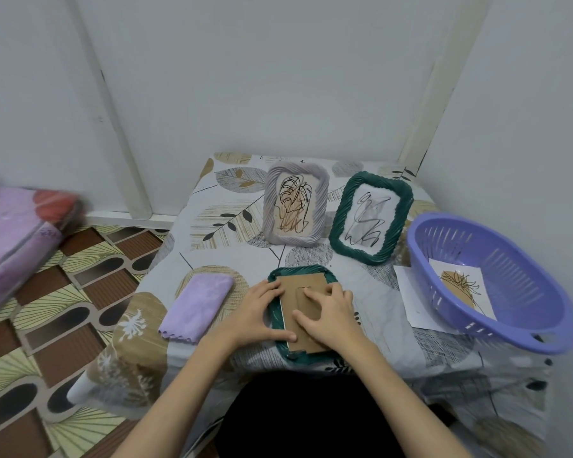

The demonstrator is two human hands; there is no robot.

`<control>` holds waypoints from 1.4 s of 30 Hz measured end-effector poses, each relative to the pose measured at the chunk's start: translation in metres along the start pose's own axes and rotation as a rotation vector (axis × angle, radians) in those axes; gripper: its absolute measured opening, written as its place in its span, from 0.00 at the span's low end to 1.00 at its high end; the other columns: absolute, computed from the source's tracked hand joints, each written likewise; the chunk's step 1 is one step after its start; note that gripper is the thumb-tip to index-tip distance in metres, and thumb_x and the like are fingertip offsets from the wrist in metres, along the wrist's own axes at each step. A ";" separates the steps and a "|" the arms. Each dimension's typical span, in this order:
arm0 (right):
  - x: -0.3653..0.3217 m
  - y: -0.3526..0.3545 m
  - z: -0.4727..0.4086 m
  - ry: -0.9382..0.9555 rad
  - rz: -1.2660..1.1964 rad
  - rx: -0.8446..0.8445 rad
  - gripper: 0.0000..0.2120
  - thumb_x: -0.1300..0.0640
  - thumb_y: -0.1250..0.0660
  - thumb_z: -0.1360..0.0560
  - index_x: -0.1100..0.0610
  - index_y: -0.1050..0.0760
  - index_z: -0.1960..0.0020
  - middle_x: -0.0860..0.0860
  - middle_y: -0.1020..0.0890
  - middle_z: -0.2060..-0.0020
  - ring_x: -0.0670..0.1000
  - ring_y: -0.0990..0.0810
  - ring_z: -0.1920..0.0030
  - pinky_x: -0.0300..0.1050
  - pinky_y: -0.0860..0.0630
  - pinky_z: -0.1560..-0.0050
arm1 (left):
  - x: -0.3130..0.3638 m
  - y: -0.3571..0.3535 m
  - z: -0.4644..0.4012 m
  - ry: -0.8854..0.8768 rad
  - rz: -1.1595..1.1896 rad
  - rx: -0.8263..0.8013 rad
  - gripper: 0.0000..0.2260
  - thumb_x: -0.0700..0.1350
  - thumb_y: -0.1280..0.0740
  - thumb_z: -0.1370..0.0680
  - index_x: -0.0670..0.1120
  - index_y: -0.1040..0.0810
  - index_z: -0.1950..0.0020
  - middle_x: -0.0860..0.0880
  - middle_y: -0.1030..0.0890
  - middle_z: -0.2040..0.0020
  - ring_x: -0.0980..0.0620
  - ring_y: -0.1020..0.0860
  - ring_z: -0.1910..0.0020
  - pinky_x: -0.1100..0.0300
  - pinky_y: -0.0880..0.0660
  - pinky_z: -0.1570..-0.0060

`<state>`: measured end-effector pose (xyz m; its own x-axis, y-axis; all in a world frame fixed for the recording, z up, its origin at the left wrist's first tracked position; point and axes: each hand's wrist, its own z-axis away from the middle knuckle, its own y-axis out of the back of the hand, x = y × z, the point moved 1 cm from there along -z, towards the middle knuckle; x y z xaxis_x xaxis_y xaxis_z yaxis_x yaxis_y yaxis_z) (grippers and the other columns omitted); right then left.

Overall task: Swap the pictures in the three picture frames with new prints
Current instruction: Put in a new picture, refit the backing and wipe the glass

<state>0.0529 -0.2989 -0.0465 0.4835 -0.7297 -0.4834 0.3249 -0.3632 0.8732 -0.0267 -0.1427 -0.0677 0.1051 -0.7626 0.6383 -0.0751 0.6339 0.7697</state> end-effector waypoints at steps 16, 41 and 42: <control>0.076 0.030 0.027 0.033 -0.489 -0.051 0.19 0.72 0.30 0.33 0.58 0.21 0.45 0.52 0.23 0.44 0.38 0.27 0.68 0.29 0.28 0.61 | 0.023 -0.002 -0.002 0.122 -0.010 -0.062 0.54 0.73 0.34 0.42 0.43 0.44 0.26 0.51 0.48 0.23 0.52 0.54 0.24 0.53 0.51 0.25; 0.073 0.001 0.063 0.150 -0.311 0.165 0.14 0.52 0.27 0.36 0.57 0.17 0.53 0.54 0.24 0.45 0.51 0.23 0.51 0.19 0.37 0.47 | 0.022 -0.013 0.004 0.129 0.099 -0.130 0.46 0.55 0.25 0.33 0.48 0.48 0.24 0.54 0.56 0.23 0.55 0.62 0.25 0.52 0.57 0.25; 0.074 0.000 0.063 0.144 -0.331 0.190 0.13 0.53 0.27 0.36 0.56 0.16 0.54 0.54 0.23 0.46 0.52 0.22 0.52 0.19 0.36 0.47 | 0.022 -0.014 0.004 0.129 0.101 -0.125 0.46 0.55 0.25 0.34 0.48 0.48 0.24 0.54 0.56 0.23 0.55 0.61 0.25 0.52 0.57 0.25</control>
<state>0.0375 -0.3887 -0.0784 0.4914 -0.4715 -0.7323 0.3331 -0.6751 0.6582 -0.0270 -0.1685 -0.0642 0.2305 -0.6766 0.6994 0.0314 0.7235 0.6896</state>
